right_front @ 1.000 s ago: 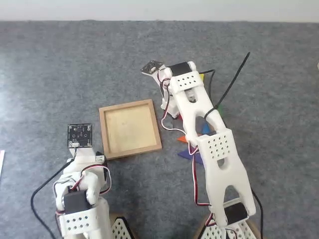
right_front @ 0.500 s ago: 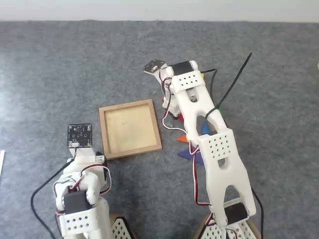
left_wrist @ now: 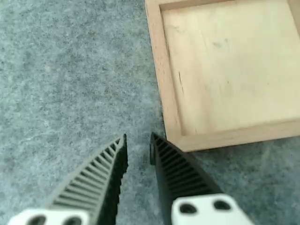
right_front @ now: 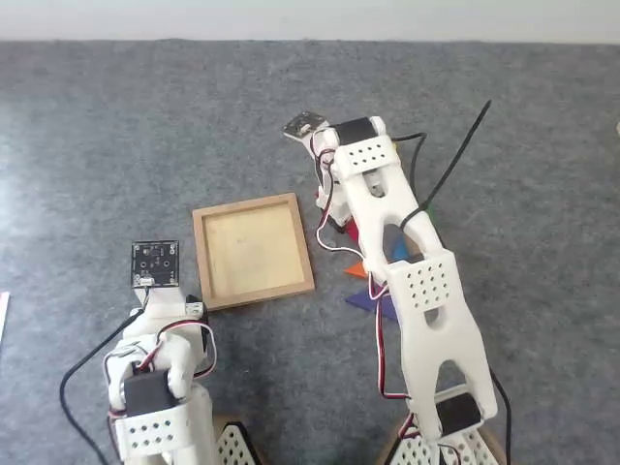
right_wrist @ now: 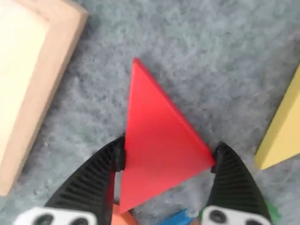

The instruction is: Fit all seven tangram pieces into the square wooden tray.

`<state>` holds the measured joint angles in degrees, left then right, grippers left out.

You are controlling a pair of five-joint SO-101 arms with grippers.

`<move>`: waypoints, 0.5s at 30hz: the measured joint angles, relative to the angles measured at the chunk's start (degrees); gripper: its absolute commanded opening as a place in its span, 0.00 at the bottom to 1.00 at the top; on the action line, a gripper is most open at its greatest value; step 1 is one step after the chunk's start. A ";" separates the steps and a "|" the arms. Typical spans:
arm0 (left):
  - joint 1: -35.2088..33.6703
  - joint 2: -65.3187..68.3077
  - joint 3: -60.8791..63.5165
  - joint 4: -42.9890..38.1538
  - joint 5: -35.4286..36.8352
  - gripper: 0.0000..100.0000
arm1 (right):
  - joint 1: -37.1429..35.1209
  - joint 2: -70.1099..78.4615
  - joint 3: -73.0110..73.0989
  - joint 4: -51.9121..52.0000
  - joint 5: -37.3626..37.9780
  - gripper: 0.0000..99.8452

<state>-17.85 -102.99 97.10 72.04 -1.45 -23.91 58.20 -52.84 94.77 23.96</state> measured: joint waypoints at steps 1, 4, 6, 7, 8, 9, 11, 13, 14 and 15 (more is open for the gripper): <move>0.00 0.00 0.00 0.00 0.00 0.08 | -0.18 -0.35 0.00 0.53 -0.35 0.18; 0.00 0.00 0.00 0.00 0.00 0.08 | -1.23 -2.02 0.09 2.29 -0.62 0.18; 0.00 0.00 0.00 0.00 0.00 0.08 | -2.02 -3.60 0.09 2.90 -1.14 0.18; 0.00 0.00 0.00 0.00 0.00 0.08 | -2.29 -4.31 0.09 2.99 -1.85 0.18; 0.00 0.00 0.00 0.00 0.00 0.08 | -2.55 -5.01 0.09 3.16 -2.46 0.18; 0.00 0.00 0.00 0.00 0.00 0.08 | -2.81 -5.71 0.18 3.34 -2.99 0.18; 0.00 0.00 0.00 0.00 0.00 0.08 | -3.25 -7.21 0.18 3.43 -3.60 0.18; 0.00 0.00 0.00 0.00 0.00 0.08 | -4.04 -8.79 0.18 4.40 -4.57 0.18; 0.00 0.00 0.00 0.00 0.00 0.08 | -4.75 -9.67 0.18 5.10 -5.63 0.18; 0.00 0.00 0.00 0.00 0.00 0.08 | -5.71 -10.55 0.18 5.45 -6.77 0.18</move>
<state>-17.85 -102.99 97.10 72.04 -1.45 -29.63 47.65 -52.66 100.22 17.19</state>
